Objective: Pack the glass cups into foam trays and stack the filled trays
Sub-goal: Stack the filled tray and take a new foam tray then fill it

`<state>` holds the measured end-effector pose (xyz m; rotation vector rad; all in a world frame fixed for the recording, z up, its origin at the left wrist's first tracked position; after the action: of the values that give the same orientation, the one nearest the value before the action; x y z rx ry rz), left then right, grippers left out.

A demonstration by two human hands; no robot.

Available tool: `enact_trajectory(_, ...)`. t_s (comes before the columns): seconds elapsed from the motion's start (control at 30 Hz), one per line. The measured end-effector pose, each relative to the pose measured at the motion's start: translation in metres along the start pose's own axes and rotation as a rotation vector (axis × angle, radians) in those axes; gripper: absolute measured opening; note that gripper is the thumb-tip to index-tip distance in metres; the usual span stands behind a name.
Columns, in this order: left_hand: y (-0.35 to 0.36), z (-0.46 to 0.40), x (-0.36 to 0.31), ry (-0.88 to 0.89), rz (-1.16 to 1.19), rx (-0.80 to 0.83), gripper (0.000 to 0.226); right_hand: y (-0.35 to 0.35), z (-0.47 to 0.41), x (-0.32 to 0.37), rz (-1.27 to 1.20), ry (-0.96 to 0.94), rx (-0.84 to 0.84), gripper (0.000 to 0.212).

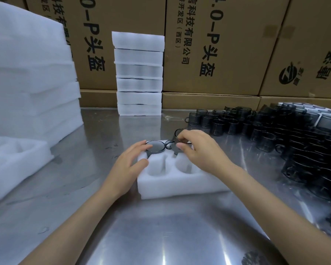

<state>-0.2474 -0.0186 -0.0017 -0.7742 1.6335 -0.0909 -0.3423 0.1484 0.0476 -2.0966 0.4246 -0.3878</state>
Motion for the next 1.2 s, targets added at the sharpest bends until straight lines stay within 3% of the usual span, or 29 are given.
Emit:
enact_trajectory(0.13,0.000,0.002,-0.001,-0.008,-0.014,-0.002,0.053,0.000,0.003,-0.003,-0.118,0.007,-0.022,0.012)
enact_trajectory(0.57,-0.004,-0.001,-0.001,0.002,-0.140,0.013,0.055,-0.010,0.007,-0.005,0.031,-0.121,0.053,0.016)
enact_trajectory(0.77,0.003,-0.003,-0.034,0.138,-0.249,0.109,0.051,-0.020,0.012,-0.007,-0.115,-0.038,-0.041,0.043)
enact_trajectory(0.9,0.020,-0.008,-0.053,0.207,-0.485,0.227,0.063,-0.008,0.014,-0.013,-0.091,0.018,0.161,0.051)
enact_trajectory(1.03,0.031,-0.012,-0.049,0.148,-0.637,0.322,0.070,0.009,0.019,-0.020,-0.167,0.101,0.378,0.049)
enact_trajectory(1.2,0.031,-0.015,-0.039,0.120,-0.518,0.265,0.044,0.010,0.017,-0.026,-0.278,0.135,0.314,0.045)
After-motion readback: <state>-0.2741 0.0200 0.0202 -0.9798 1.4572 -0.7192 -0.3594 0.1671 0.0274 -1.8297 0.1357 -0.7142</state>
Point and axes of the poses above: each hand's wrist, its own z-axis away from the middle knuckle, its own y-axis out of the palm, x = y × z, the point moved 5 cm from there along -z, towards the middle knuckle, and after that the axes turned 12 degrees about -y, right-handed, at the moved point
